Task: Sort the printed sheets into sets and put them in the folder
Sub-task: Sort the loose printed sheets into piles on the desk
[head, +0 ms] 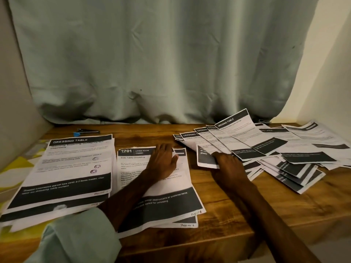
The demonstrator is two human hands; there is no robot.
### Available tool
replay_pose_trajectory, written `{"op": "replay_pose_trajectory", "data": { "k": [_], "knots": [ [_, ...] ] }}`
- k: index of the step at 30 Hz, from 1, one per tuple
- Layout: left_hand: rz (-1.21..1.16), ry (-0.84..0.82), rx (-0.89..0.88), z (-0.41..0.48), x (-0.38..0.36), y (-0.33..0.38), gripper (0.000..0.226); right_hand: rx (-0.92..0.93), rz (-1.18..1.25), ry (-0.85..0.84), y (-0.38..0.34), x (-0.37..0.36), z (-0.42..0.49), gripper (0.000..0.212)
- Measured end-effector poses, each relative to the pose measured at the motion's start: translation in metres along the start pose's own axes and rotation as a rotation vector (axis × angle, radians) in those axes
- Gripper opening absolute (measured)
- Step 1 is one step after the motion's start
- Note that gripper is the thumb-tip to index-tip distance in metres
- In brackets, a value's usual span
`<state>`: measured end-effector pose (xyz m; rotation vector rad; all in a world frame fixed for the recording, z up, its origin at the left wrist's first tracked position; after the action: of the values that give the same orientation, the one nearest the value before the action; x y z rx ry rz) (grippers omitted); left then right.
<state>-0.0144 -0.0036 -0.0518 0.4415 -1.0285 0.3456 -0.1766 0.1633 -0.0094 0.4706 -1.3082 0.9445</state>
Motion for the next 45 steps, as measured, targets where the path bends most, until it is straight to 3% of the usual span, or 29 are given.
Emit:
{"op": "replay_pose_trajectory", "data": {
  "k": [5,7,10,13,15,17,19,21,23,25,26,30,32,35,37,39,45],
  "knots": [
    [-0.009,0.080,-0.046,0.000,-0.002,-0.001,0.042,-0.149,0.243,0.016,0.006,0.029,0.014,0.048],
    [-0.162,0.208,-0.059,0.001,0.005,0.002,0.030,-0.177,0.290,0.088,0.001,0.043,0.019,0.043],
    [-0.866,0.396,0.182,0.006,0.030,0.008,0.033,-0.174,0.349,0.137,-0.024,0.060,0.013,0.042],
    [-1.682,0.295,0.465,0.016,0.047,0.007,0.072,0.009,0.277,0.130,-0.068,0.060,-0.007,0.035],
    [-1.887,0.269,0.446,0.019,0.062,-0.002,0.082,0.149,0.200,0.125,-0.094,0.051,-0.023,0.026],
    [-1.855,0.232,0.455,0.016,0.067,-0.012,0.070,0.232,0.063,0.079,-0.114,0.036,-0.033,0.031],
    [-1.740,0.176,0.539,0.012,0.061,-0.021,0.044,0.293,-0.051,0.043,-0.126,0.027,-0.039,0.041],
    [-1.563,0.210,0.602,0.009,0.053,-0.040,0.038,0.355,-0.087,-0.050,-0.129,0.020,-0.040,0.051],
    [-1.408,0.253,0.612,0.004,0.058,-0.053,0.040,0.392,0.047,-0.296,-0.123,0.019,-0.036,0.062],
    [-1.392,0.289,0.574,0.002,0.068,-0.061,0.039,0.328,0.372,-0.601,-0.108,0.026,-0.029,0.071],
    [-1.425,0.304,0.529,0.001,0.073,-0.065,0.039,0.269,0.558,-0.628,-0.097,0.029,-0.018,0.074],
    [-1.524,0.329,0.412,-0.004,0.091,-0.075,0.047,-0.026,0.856,-0.232,-0.049,0.035,0.047,0.083],
    [-1.540,0.312,0.394,-0.007,0.094,-0.077,0.053,-0.121,1.037,-0.271,-0.037,0.032,0.069,0.086],
    [-1.545,0.263,0.360,-0.007,0.092,-0.073,0.062,-0.147,1.220,-0.494,-0.044,0.027,0.076,0.041],
    [-1.521,0.265,0.368,-0.006,0.086,-0.067,0.059,-0.184,1.239,-0.545,-0.052,0.013,0.077,0.029],
    [-1.506,0.286,0.368,-0.004,0.077,-0.063,0.056,-0.228,1.265,-0.524,-0.058,-0.004,0.080,0.033],
    [-1.535,0.324,0.389,0.002,0.057,-0.061,0.046,-0.313,1.391,-0.444,-0.055,-0.023,0.081,0.015]
  ]
}}
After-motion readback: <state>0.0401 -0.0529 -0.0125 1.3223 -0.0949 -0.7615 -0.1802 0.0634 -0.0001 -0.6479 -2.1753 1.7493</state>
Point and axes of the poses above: each hand's wrist, its own z-axis towards the middle knuckle, its own x-axis out of the back of the hand, y = z × x, the point moved 4 cm from there along z, towards the middle knuckle, and after that the axes turned 15 degrees about -x, right-handed, at the moved point
